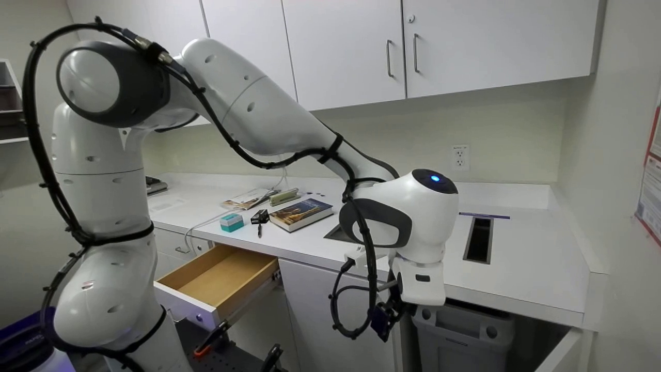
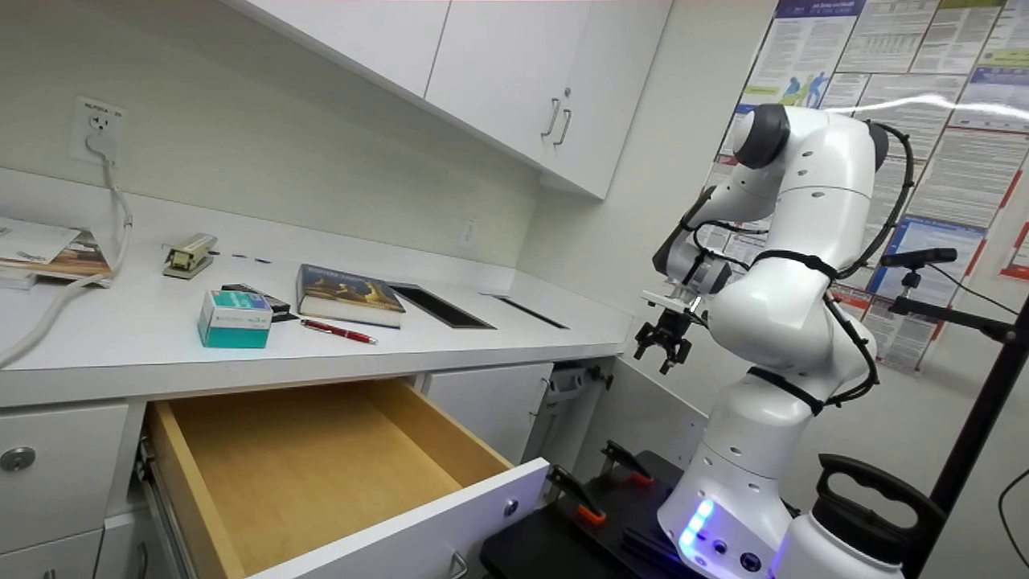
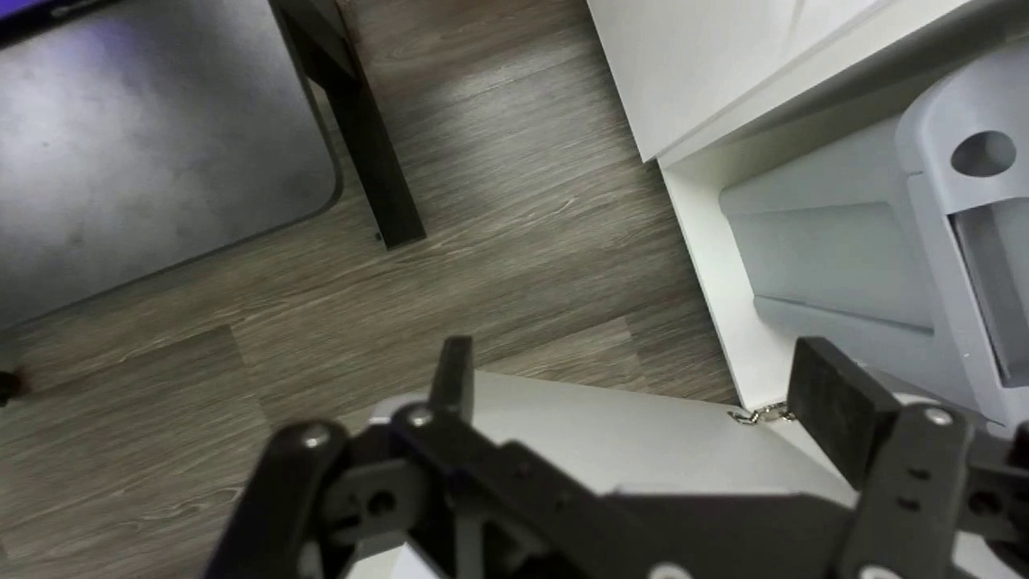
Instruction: Open the bottom right cupboard door then close the drawer
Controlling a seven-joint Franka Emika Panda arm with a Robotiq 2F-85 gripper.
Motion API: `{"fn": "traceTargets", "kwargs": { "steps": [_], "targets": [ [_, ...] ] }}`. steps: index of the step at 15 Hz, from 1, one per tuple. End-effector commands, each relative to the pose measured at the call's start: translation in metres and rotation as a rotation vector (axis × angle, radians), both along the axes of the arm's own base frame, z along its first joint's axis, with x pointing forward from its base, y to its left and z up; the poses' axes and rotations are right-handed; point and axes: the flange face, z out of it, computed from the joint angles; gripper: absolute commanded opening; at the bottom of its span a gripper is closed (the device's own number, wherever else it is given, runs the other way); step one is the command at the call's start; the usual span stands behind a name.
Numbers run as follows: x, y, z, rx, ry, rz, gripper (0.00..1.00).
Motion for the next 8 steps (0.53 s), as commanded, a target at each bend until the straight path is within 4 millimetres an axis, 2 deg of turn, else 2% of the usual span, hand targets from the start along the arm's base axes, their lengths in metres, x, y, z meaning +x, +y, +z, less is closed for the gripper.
{"fn": "traceTargets", "kwargs": {
  "steps": [1, 6, 8],
  "targets": [
    [0.021, 0.022, 0.036, -0.067, -0.067, 0.168, 1.00],
    [0.058, 0.079, 0.112, -0.165, -0.106, 0.427, 1.00],
    [0.074, 0.116, 0.137, -0.199, -0.131, 0.533, 1.00]
  ]
}}
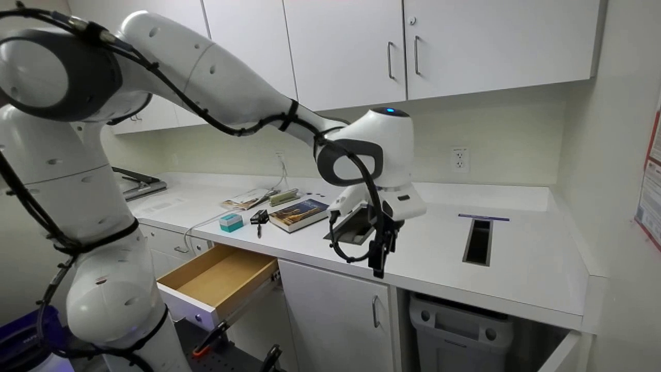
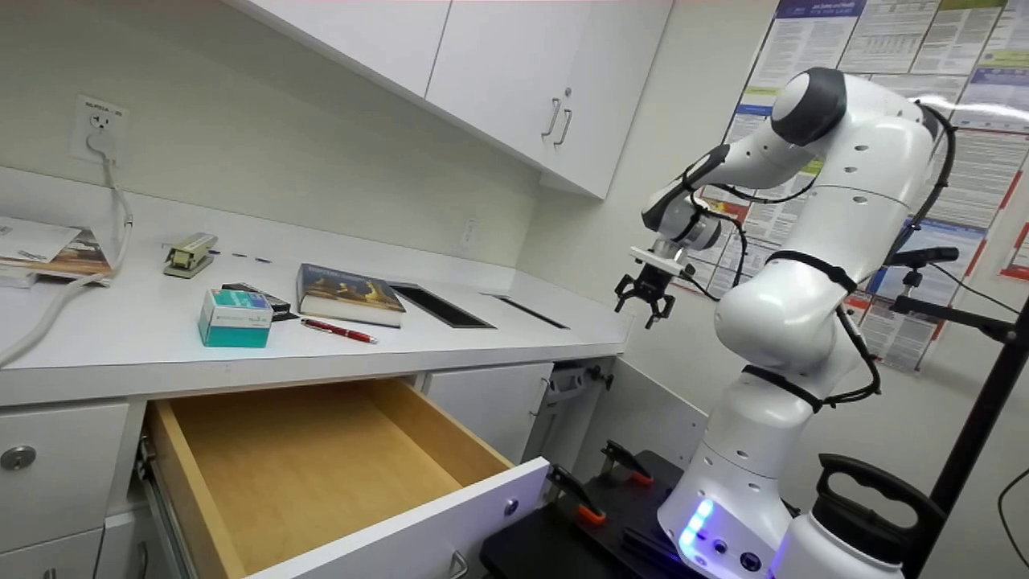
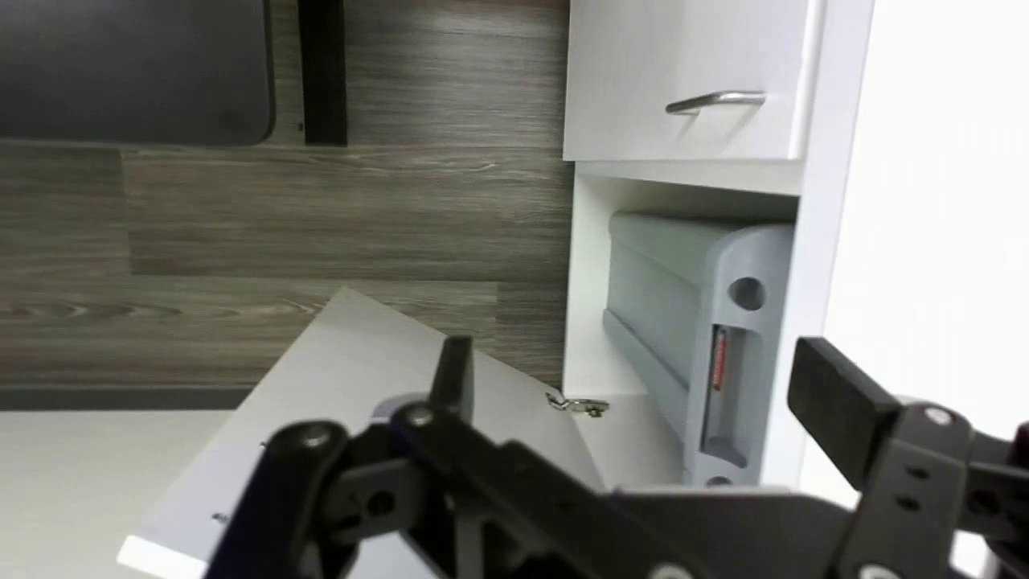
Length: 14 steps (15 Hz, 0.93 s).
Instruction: Open the bottom right cupboard door then close the drawer
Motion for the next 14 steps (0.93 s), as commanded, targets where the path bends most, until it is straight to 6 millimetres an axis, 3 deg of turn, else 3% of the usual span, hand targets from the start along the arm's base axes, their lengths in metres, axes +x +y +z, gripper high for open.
{"fn": "traceTargets", "kwargs": {
  "steps": [1, 5, 11, 12, 14],
  "targets": [
    [0.011, 0.073, 0.045, -0.045, -0.051, 0.192, 1.00],
    [0.026, 0.166, 0.071, -0.085, -0.101, 0.401, 1.00],
    [0.029, 0.300, 0.076, -0.093, -0.155, 0.732, 1.00],
    [0.043, 0.274, 0.076, -0.101, -0.131, 0.645, 1.00],
    [0.041, 0.286, 0.077, -0.104, -0.134, 0.665, 1.00]
  ]
}}
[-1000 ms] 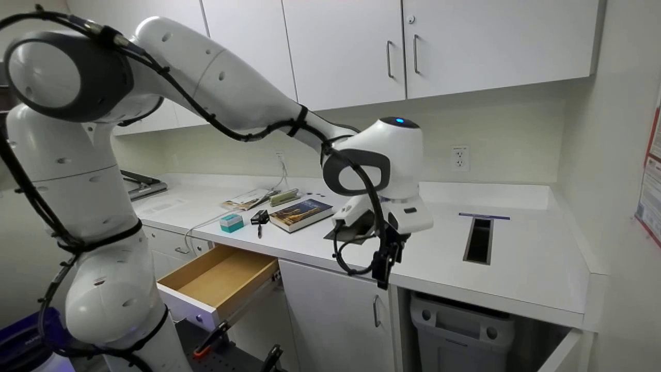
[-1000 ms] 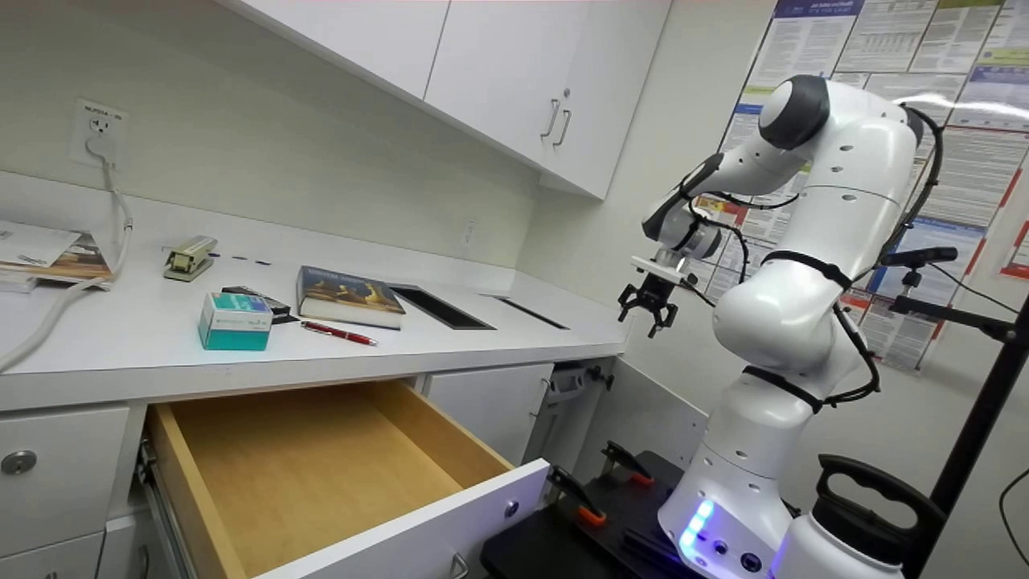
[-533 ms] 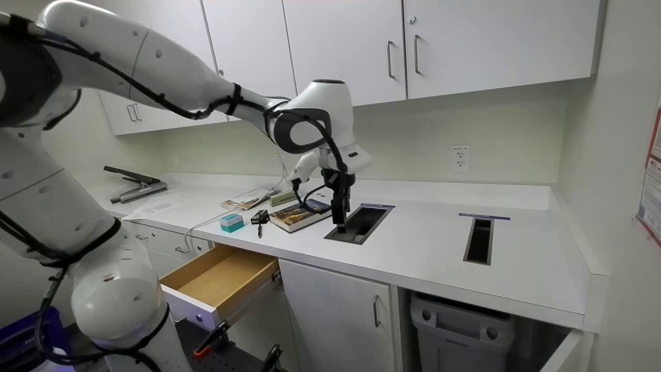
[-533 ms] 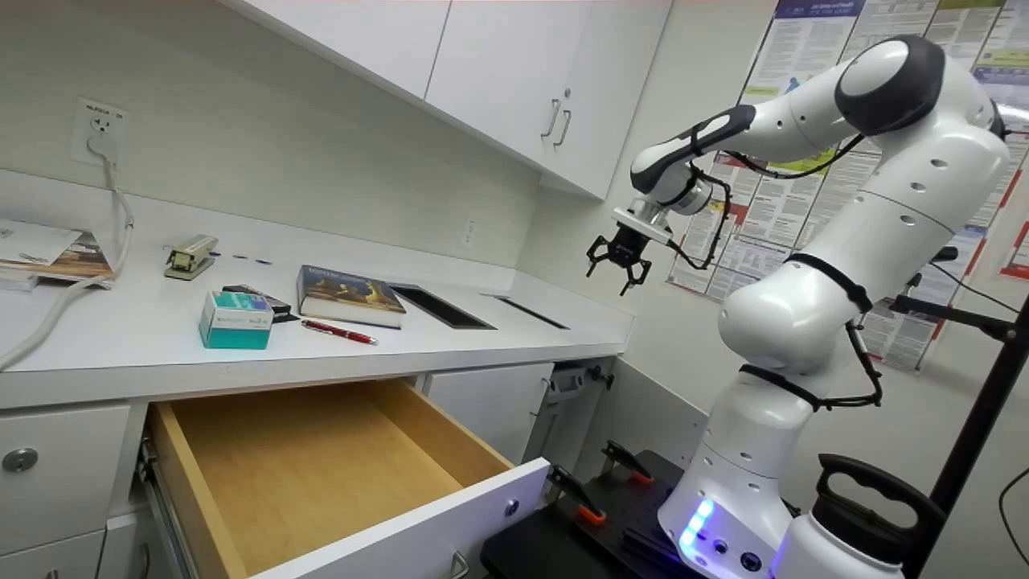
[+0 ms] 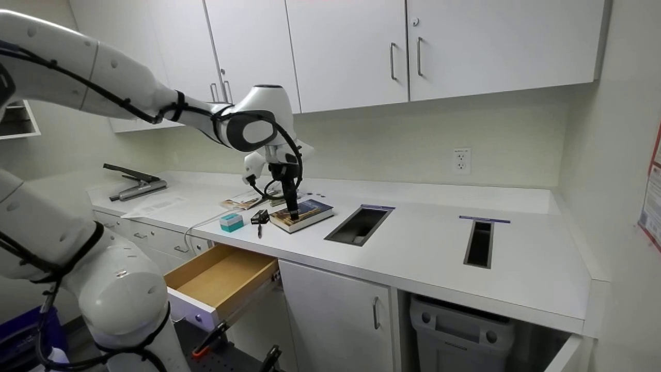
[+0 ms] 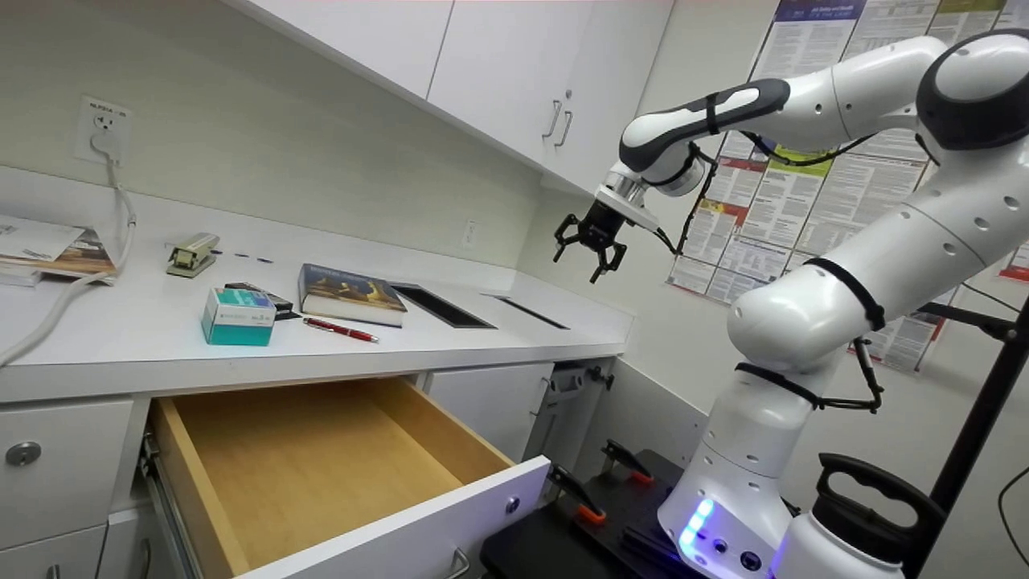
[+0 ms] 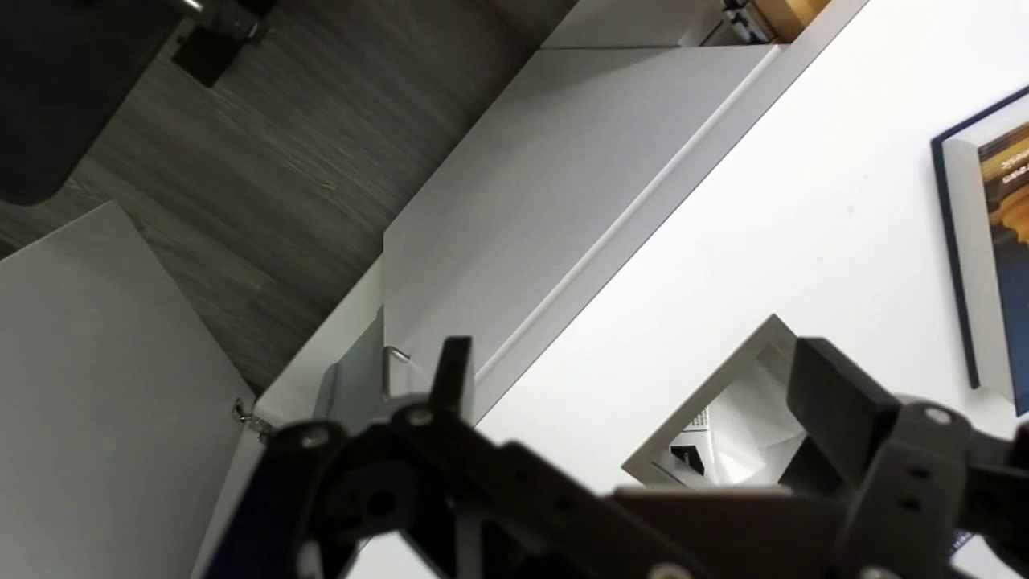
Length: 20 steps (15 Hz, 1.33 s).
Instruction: Open the bottom right cupboard door then close the drawer
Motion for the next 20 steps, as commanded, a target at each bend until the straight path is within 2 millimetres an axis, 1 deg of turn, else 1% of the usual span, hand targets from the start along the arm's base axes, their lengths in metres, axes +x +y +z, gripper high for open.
{"fn": "traceTargets", "kwargs": {
  "steps": [1, 3, 5, 6, 7, 8, 10, 12, 13, 14, 16, 18, 20],
  "targets": [
    [0.000, -0.002, 0.000, 0.001, 0.002, -0.005, 1.00],
    [-0.001, -0.009, -0.002, 0.006, 0.006, -0.019, 1.00],
    [-0.001, -0.010, -0.003, 0.006, 0.007, -0.021, 1.00],
    [0.007, -0.008, -0.006, 0.000, 0.010, 0.023, 1.00],
    [0.018, 0.008, -0.002, -0.003, -0.010, 0.125, 1.00],
    [0.026, 0.025, 0.002, -0.027, -0.010, 0.181, 1.00],
    [0.041, 0.076, 0.016, -0.046, -0.021, 0.296, 1.00],
    [0.051, 0.134, 0.028, -0.068, -0.034, 0.410, 1.00],
    [0.053, 0.166, 0.032, -0.079, -0.043, 0.475, 1.00],
    [0.051, 0.199, 0.035, -0.088, -0.052, 0.543, 1.00],
    [0.041, 0.257, 0.038, -0.100, -0.072, 0.674, 1.00],
    [0.028, 0.302, 0.036, -0.109, -0.086, 0.798, 1.00],
    [0.013, 0.334, 0.033, -0.113, -0.096, 0.912, 1.00]
  ]
}}
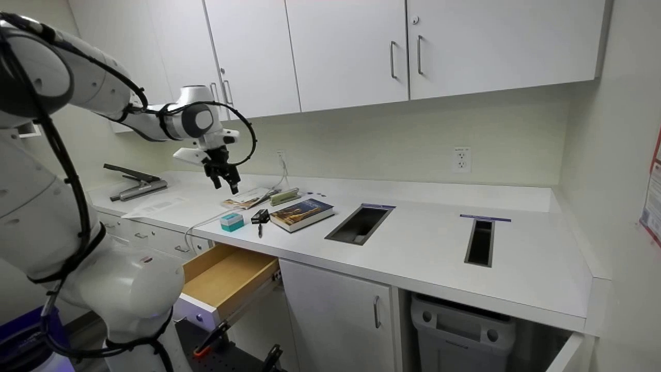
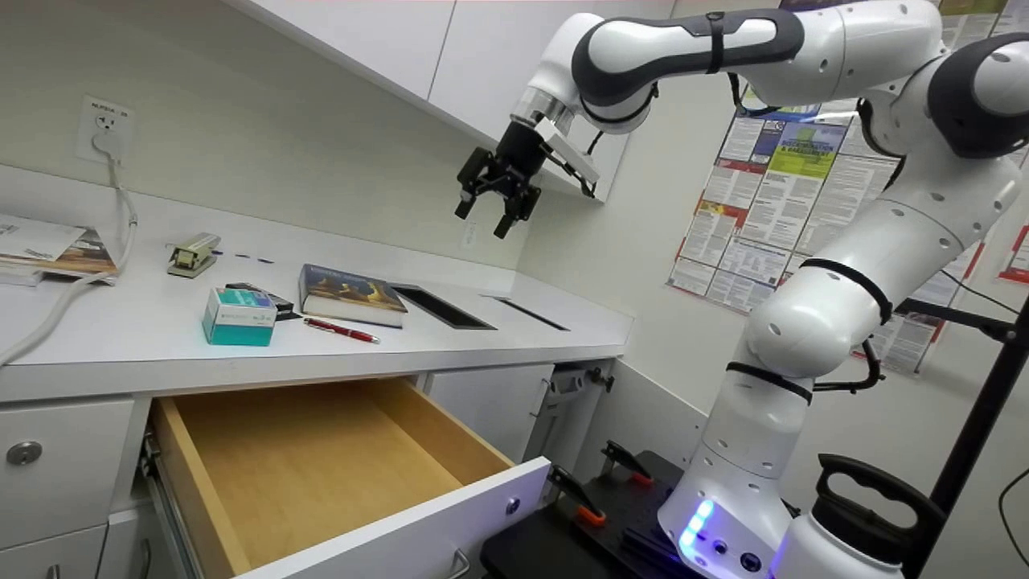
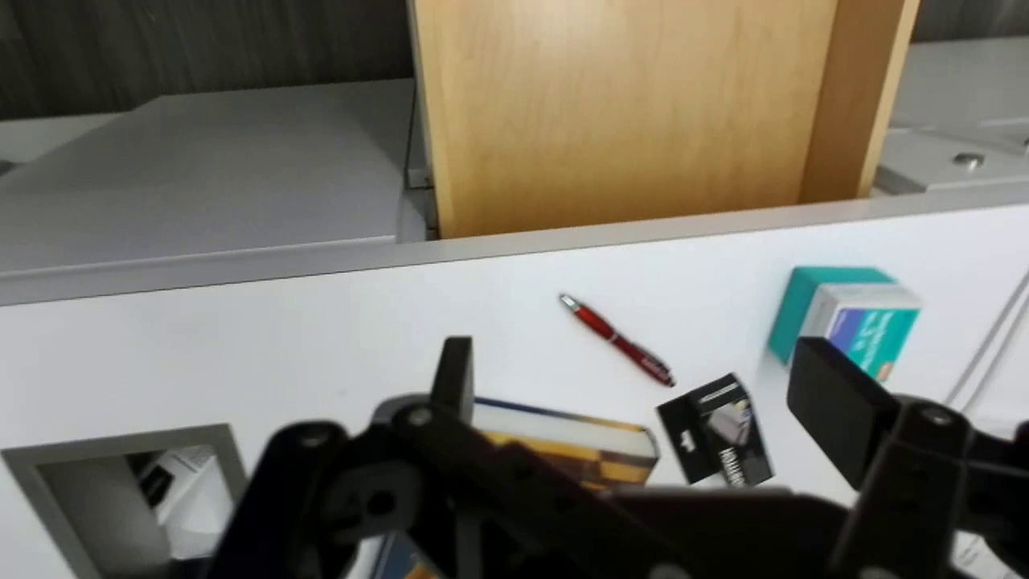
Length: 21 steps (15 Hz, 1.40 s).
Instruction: Open the bottom right cupboard door then close the drawer
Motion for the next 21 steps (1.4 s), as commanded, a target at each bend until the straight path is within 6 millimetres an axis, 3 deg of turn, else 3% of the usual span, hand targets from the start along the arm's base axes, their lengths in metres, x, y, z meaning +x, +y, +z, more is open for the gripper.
{"fn": "traceTargets", "kwargs": {
  "steps": [1, 8, 10, 13, 17, 19, 21],
  "targets": [
    [-0.012, 0.043, -0.001, 0.015, -0.008, 0.201, 1.00],
    [-0.020, 0.045, -0.004, 0.001, -0.001, 0.236, 1.00],
    [-0.028, 0.068, -0.009, -0.045, 0.033, 0.388, 1.00],
    [-0.070, 0.120, -0.030, -0.062, 0.055, 0.539, 1.00],
    [-0.145, 0.188, -0.064, -0.109, 0.081, 0.774, 1.00],
    [-0.172, 0.205, -0.085, -0.141, 0.107, 0.886, 1.00],
    [-0.187, 0.208, -0.107, -0.170, 0.129, 1.001, 1.00]
  ]
}}
